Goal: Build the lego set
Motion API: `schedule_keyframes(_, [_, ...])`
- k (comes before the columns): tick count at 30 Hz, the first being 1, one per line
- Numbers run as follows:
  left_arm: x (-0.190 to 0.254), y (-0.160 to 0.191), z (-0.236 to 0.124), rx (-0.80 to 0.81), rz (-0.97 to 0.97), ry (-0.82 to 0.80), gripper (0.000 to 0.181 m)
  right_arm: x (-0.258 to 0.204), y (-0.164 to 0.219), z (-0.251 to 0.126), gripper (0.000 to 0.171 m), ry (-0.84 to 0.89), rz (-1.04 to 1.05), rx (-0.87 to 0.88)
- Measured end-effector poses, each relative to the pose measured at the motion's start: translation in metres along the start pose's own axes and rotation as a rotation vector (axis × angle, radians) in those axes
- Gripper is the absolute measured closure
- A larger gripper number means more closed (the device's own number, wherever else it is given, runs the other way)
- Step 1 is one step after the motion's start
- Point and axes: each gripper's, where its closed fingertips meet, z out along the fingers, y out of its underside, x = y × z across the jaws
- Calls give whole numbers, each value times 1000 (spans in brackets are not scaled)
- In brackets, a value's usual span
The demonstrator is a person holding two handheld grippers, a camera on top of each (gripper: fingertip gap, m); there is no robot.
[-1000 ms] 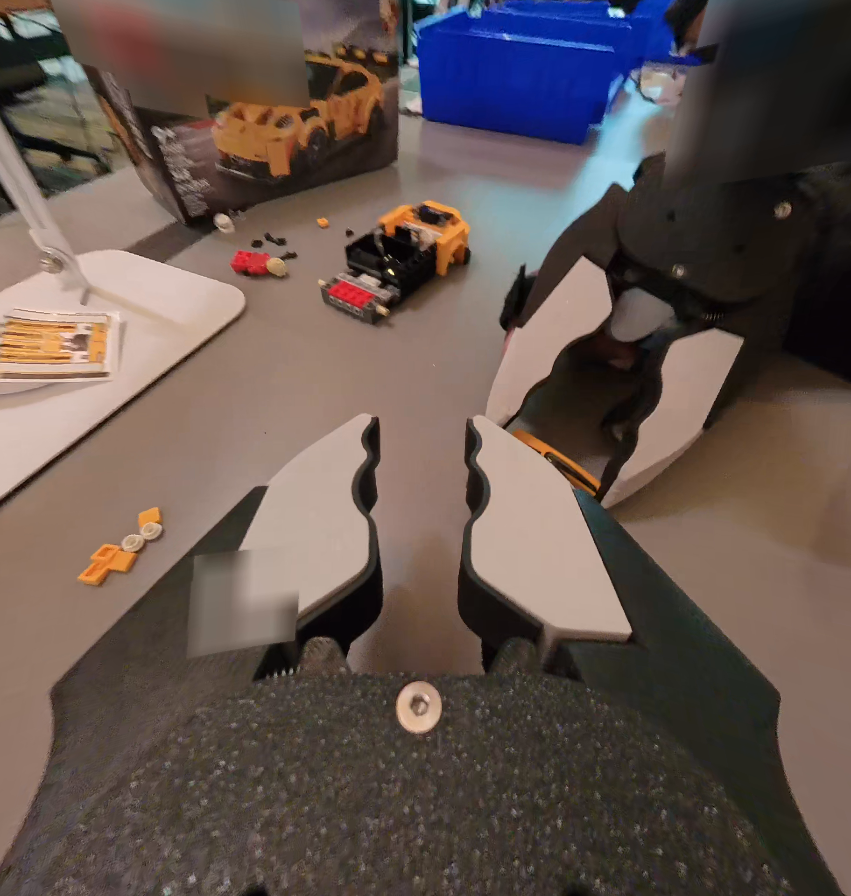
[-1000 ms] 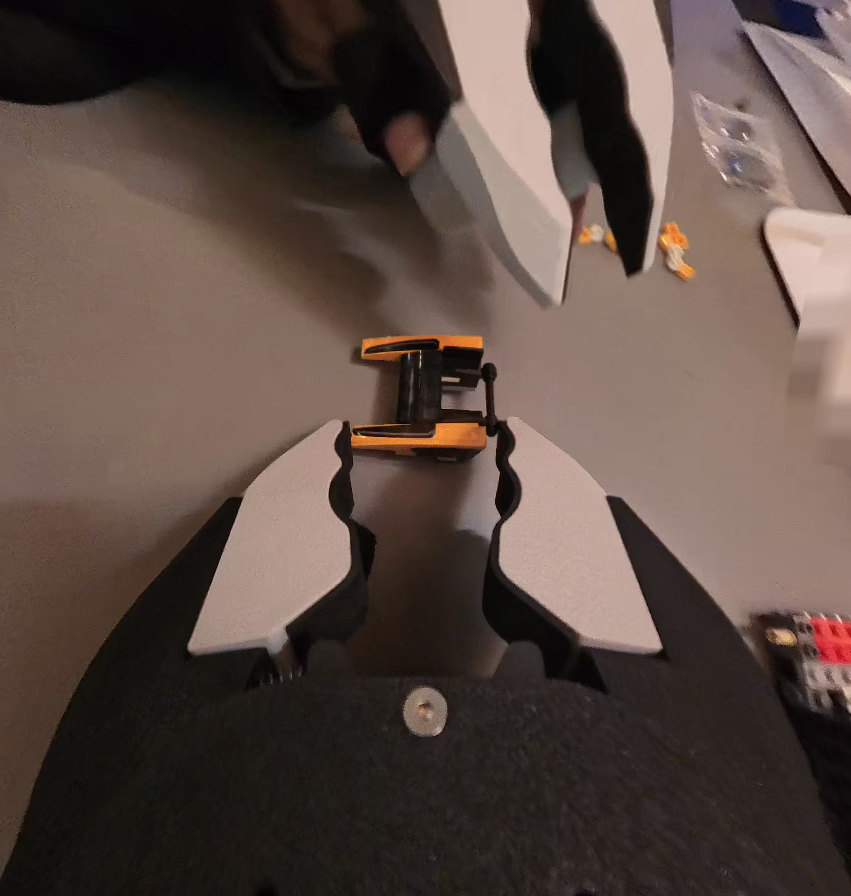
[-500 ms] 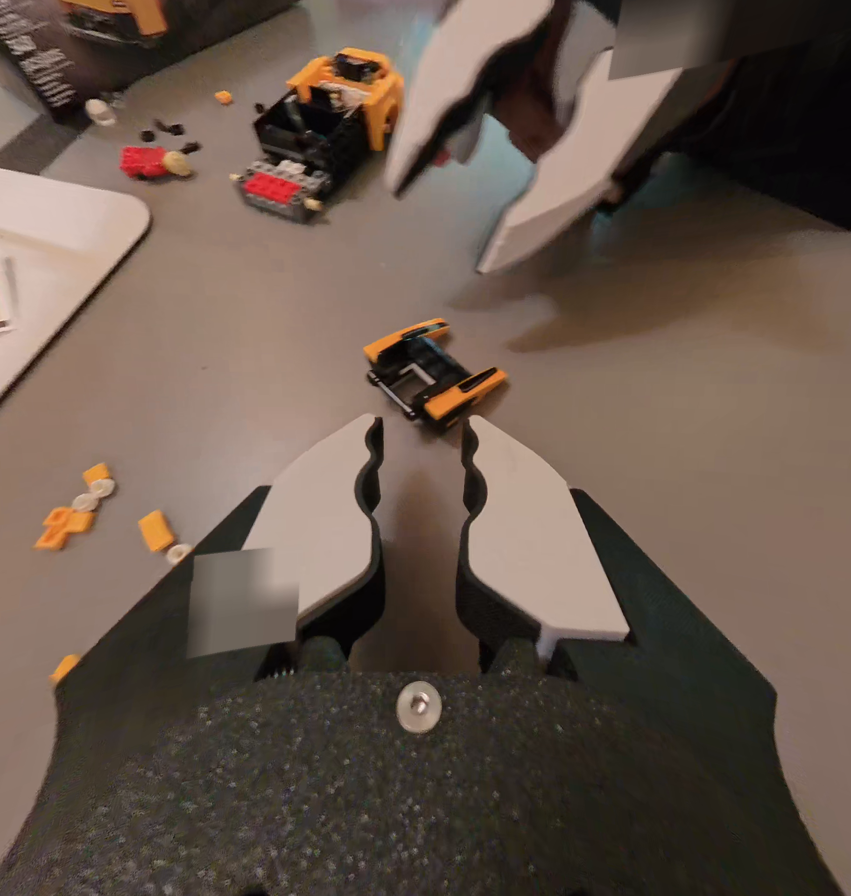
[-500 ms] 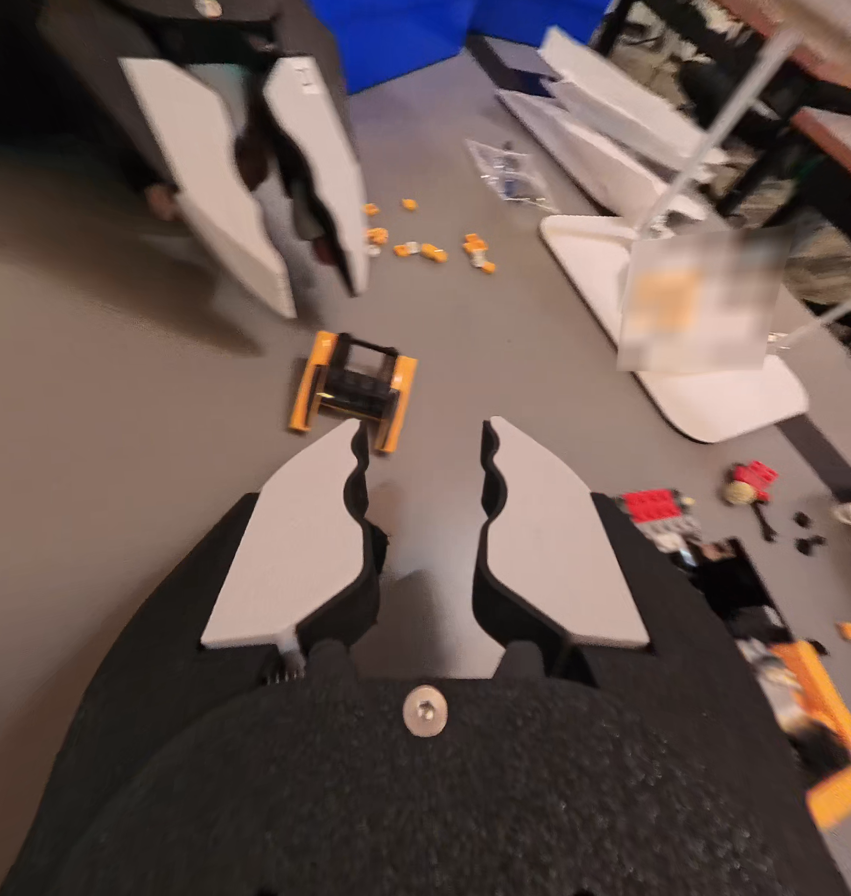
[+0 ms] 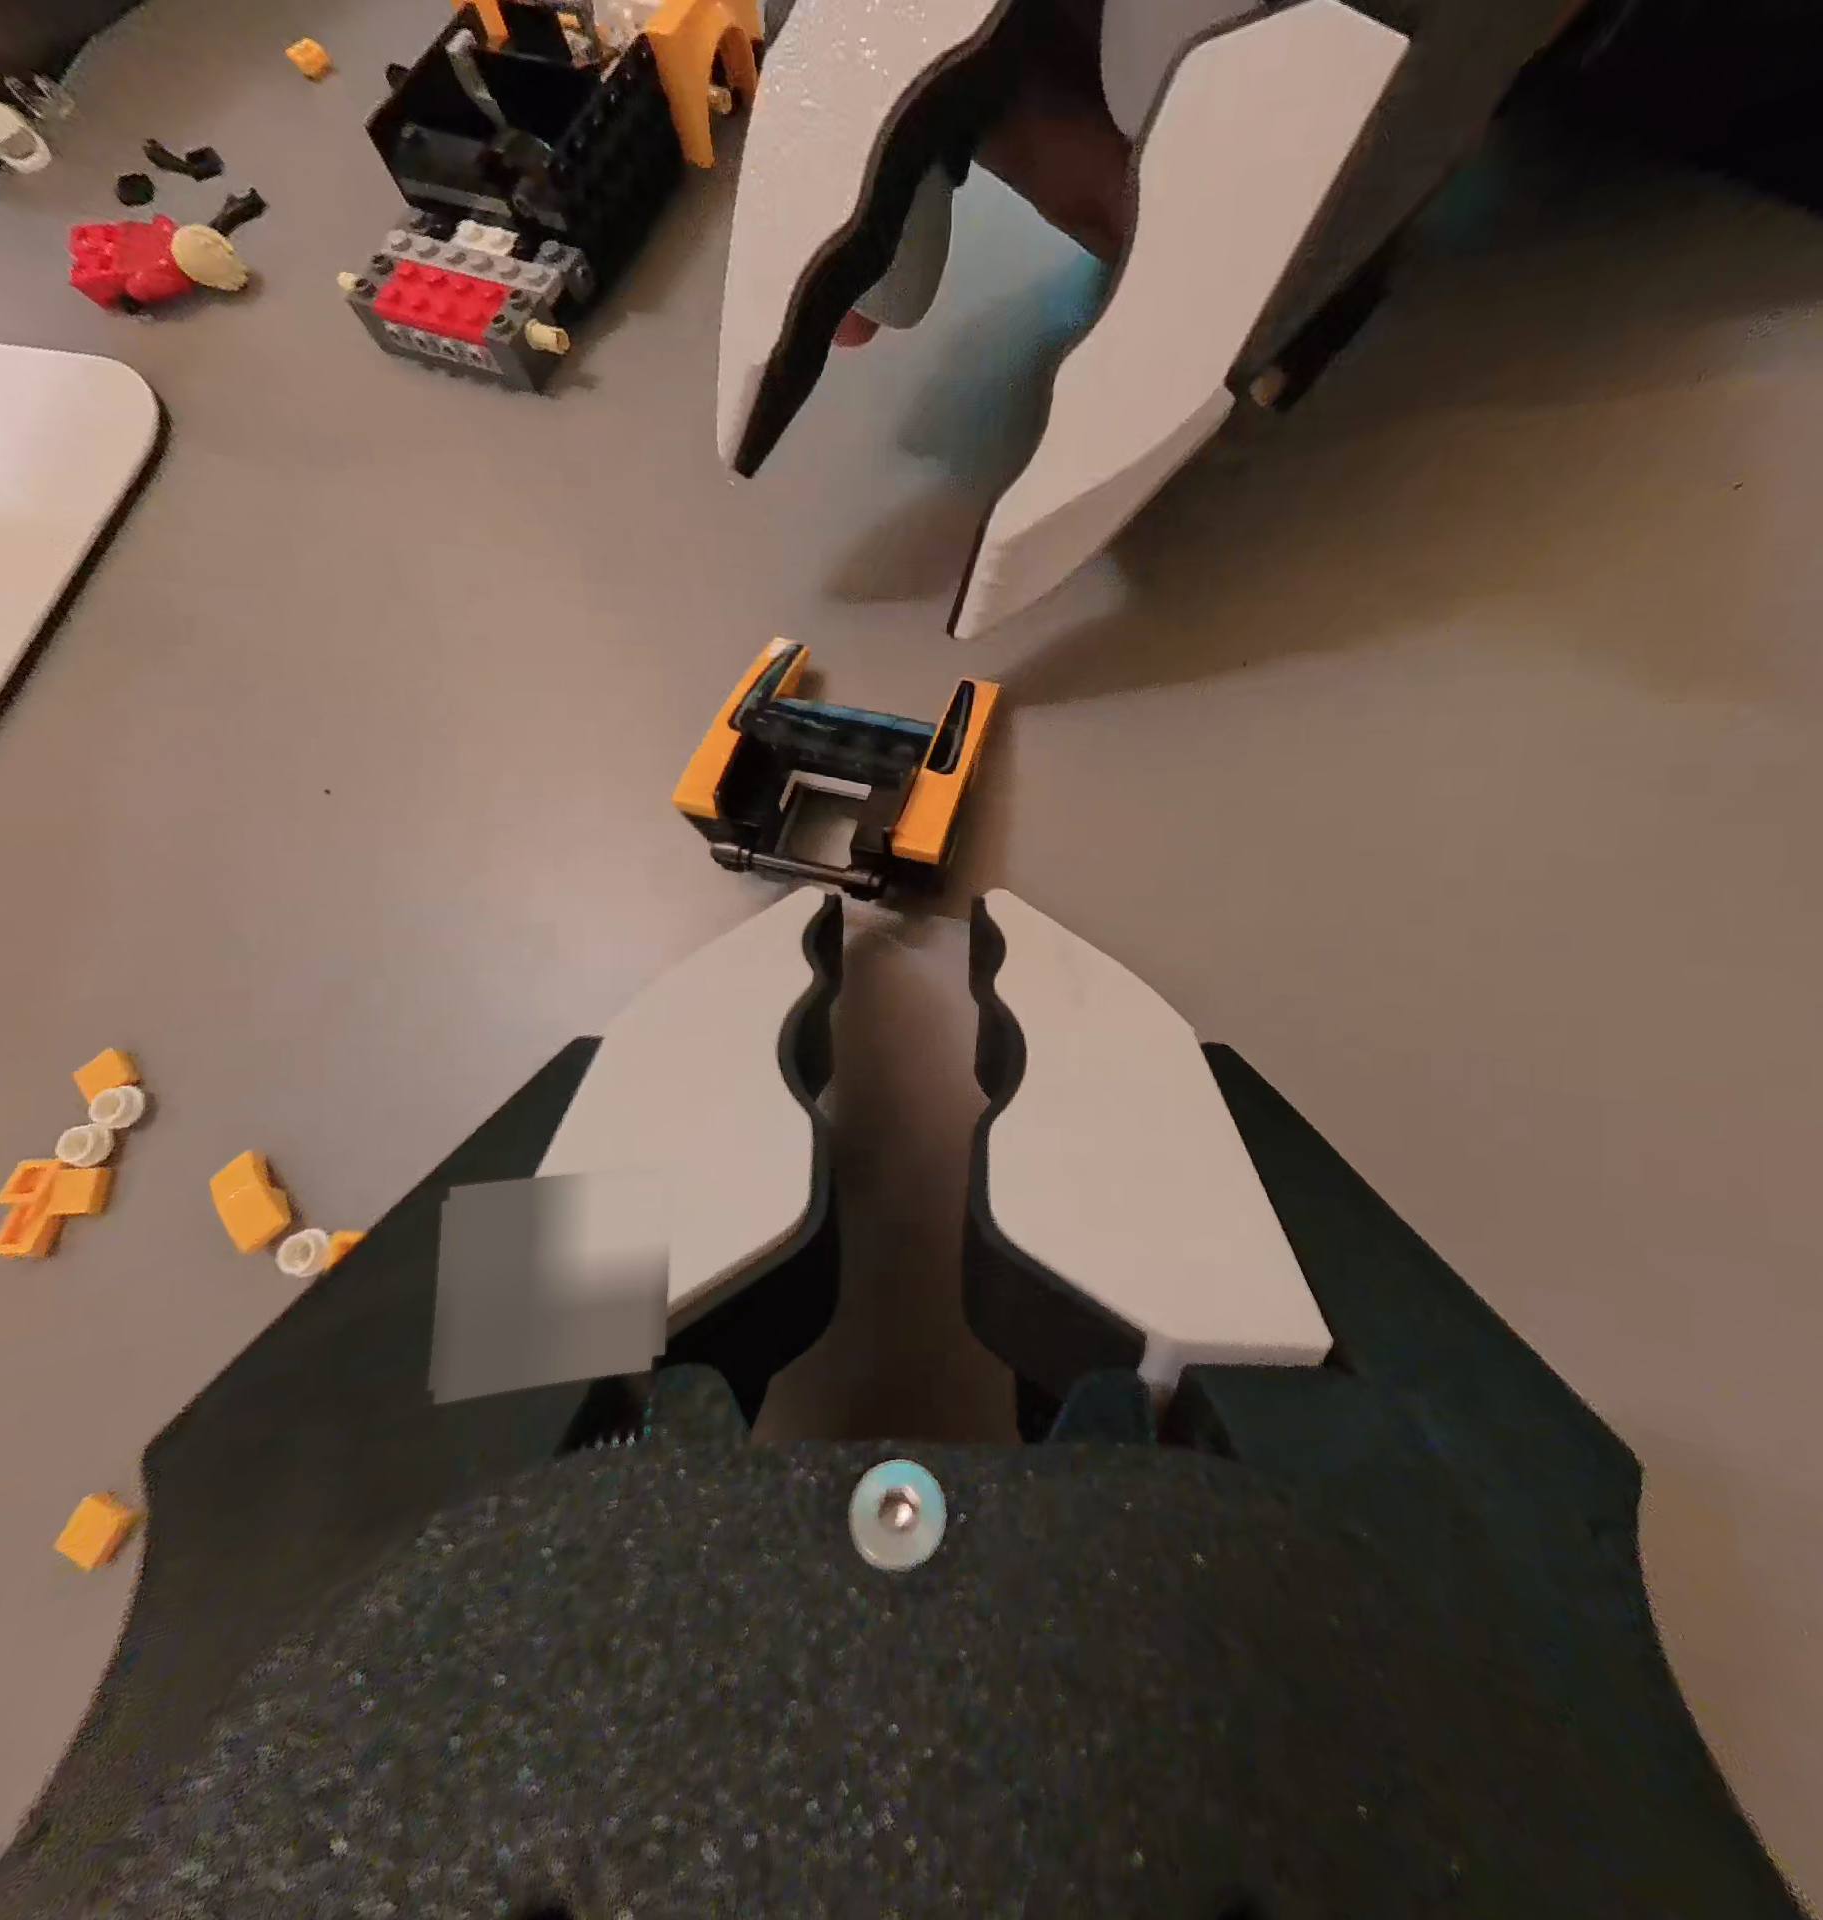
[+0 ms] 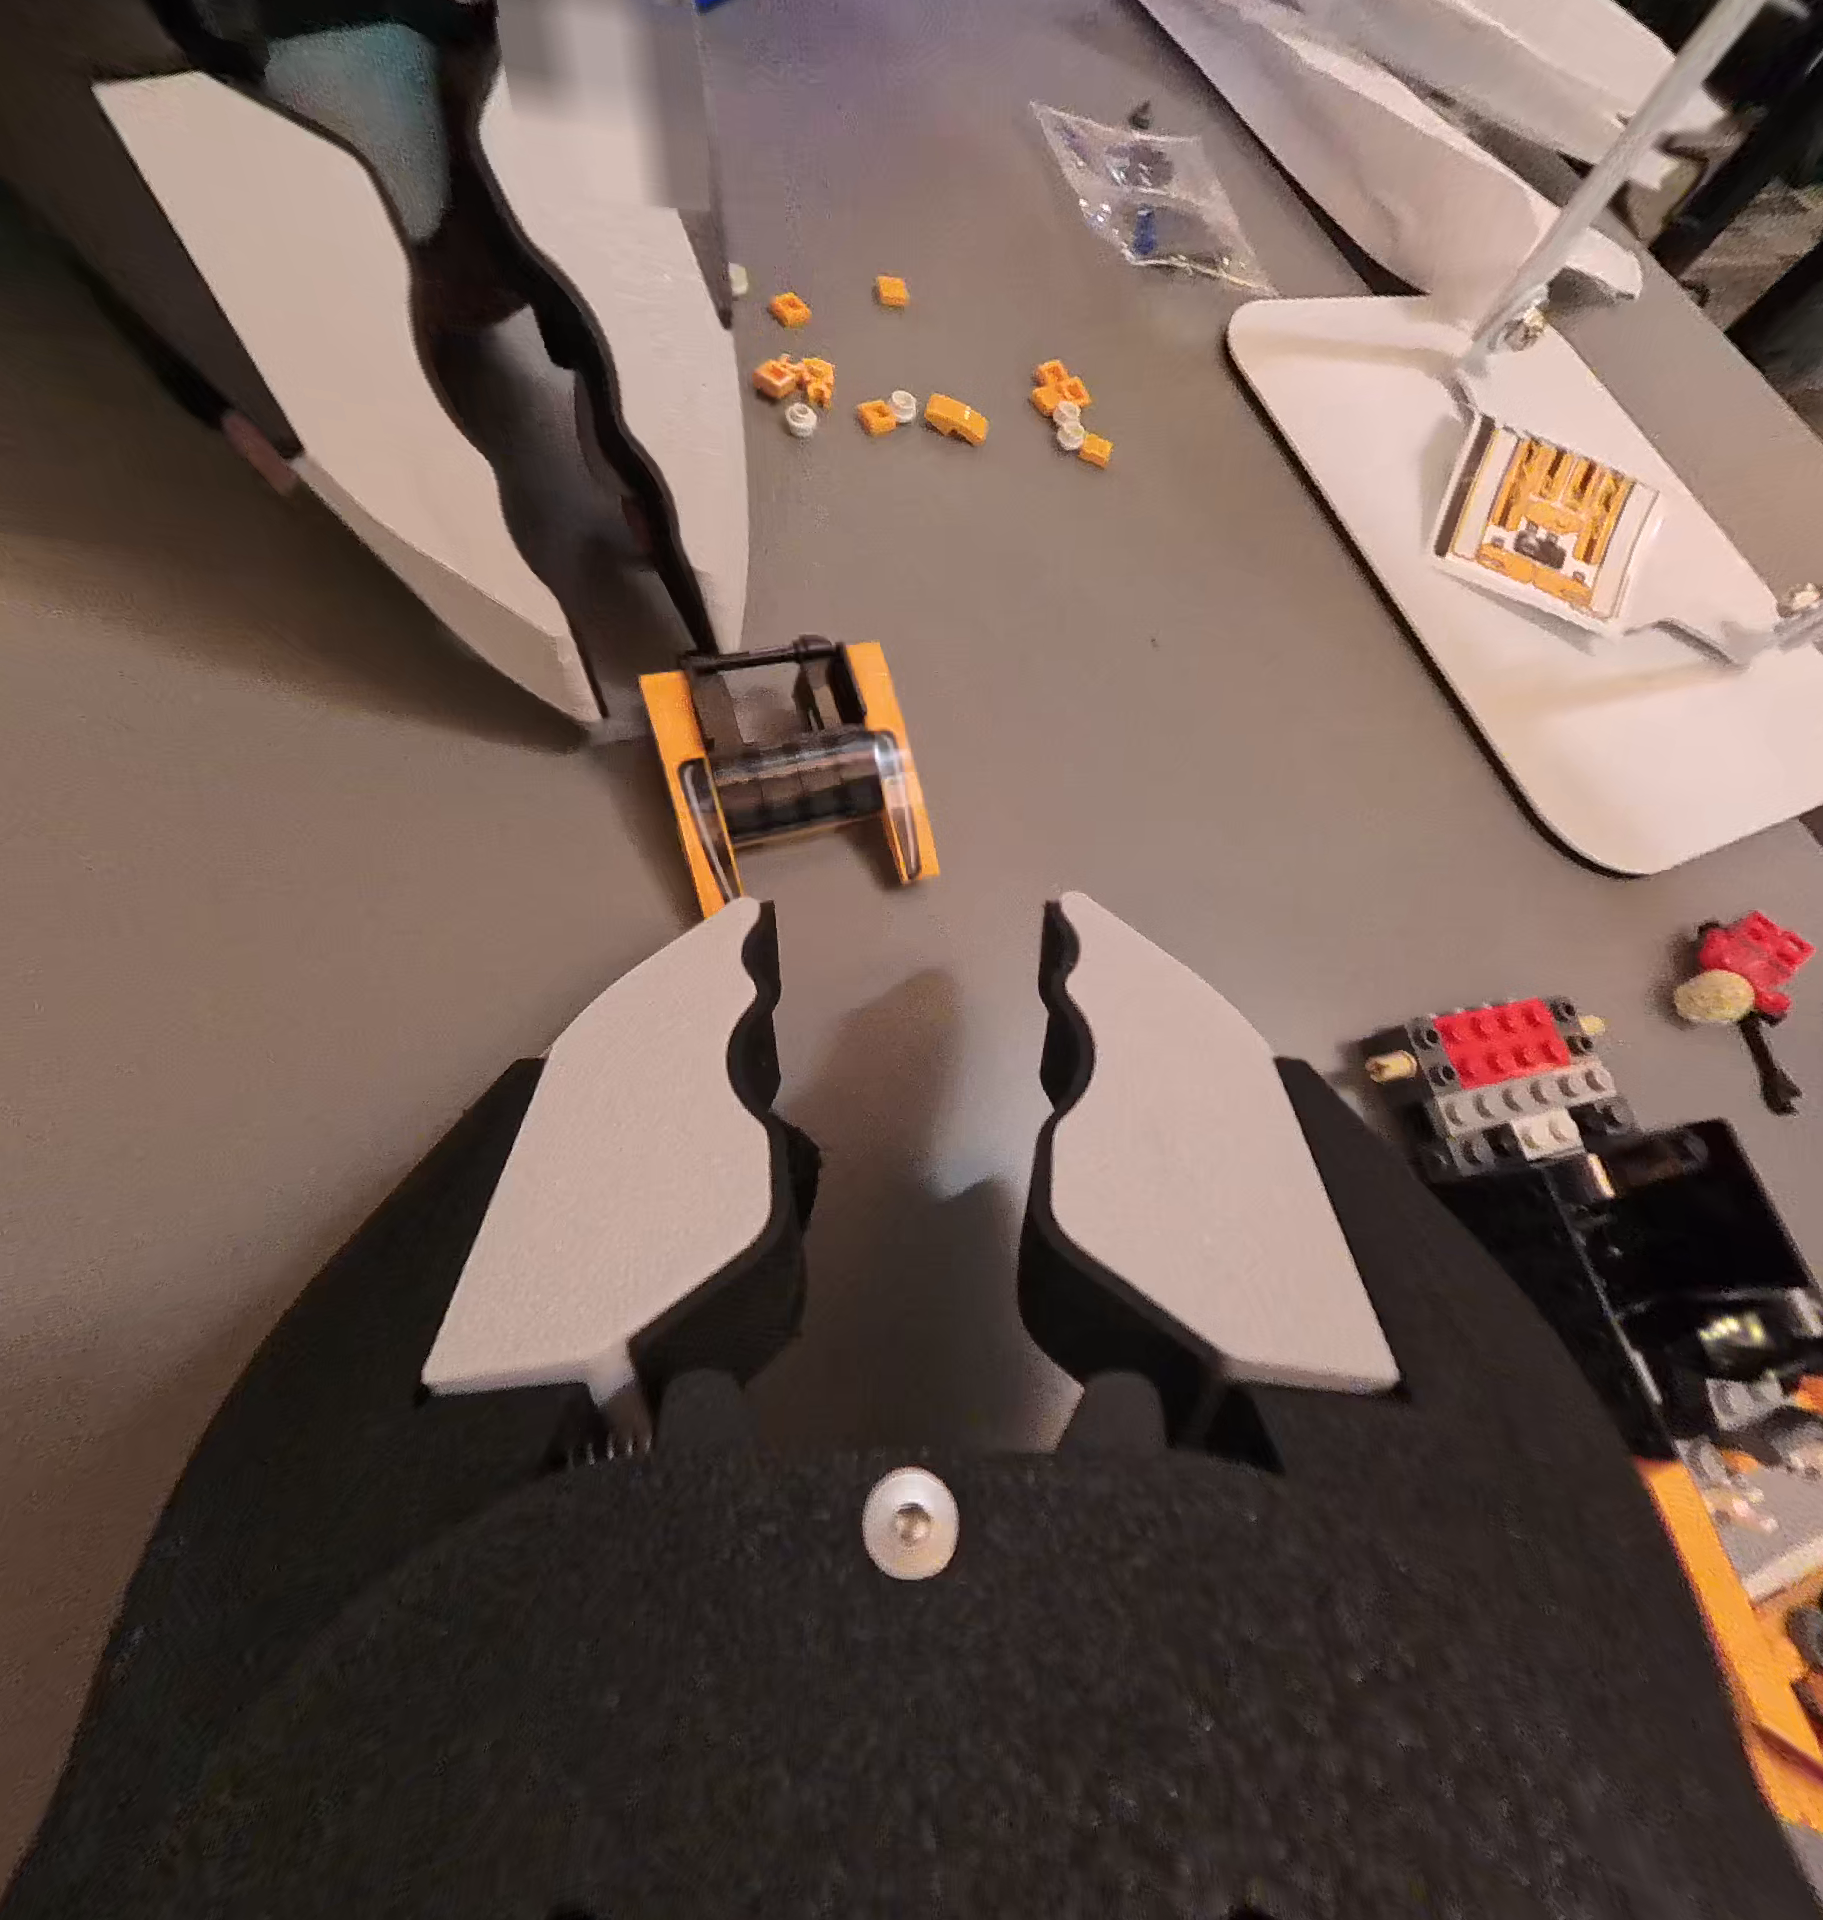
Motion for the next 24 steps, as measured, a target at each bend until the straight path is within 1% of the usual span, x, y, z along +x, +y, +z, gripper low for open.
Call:
schedule_keyframes(3, [-1,-3,-4,27,5,-12,158,3,-5,-5,123,10,18,39])
schedule_keyframes(5, [-7,-6,-7,54,-12,-38,156,-5,-8,-6,123,-15,-8,48])
schedule_keyframes(8, [-15,-7,-7,71,-13,-80,143,-17,-3,1,122,-28,-71,4])
schedule_keyframes(10, [-12,-4,-4,49,1,-70,145,-14,-1,4,117,-10,-74,-19])
schedule_keyframes(13, [-8,-3,1,20,36,-73,147,-8,-3,2,115,-28,-9,5])
schedule_keyframes(16, [-6,-3,5,4,59,-79,149,-5,1,5,107,-60,45,-20])
schedule_keyframes(20, [-7,-3,6,6,61,-78,151,-8,3,7,107,-68,27,-41])
schedule_keyframes(24, [-13,-4,6,5,86,-128,154,-14,3,9,109,-92,36,-54])
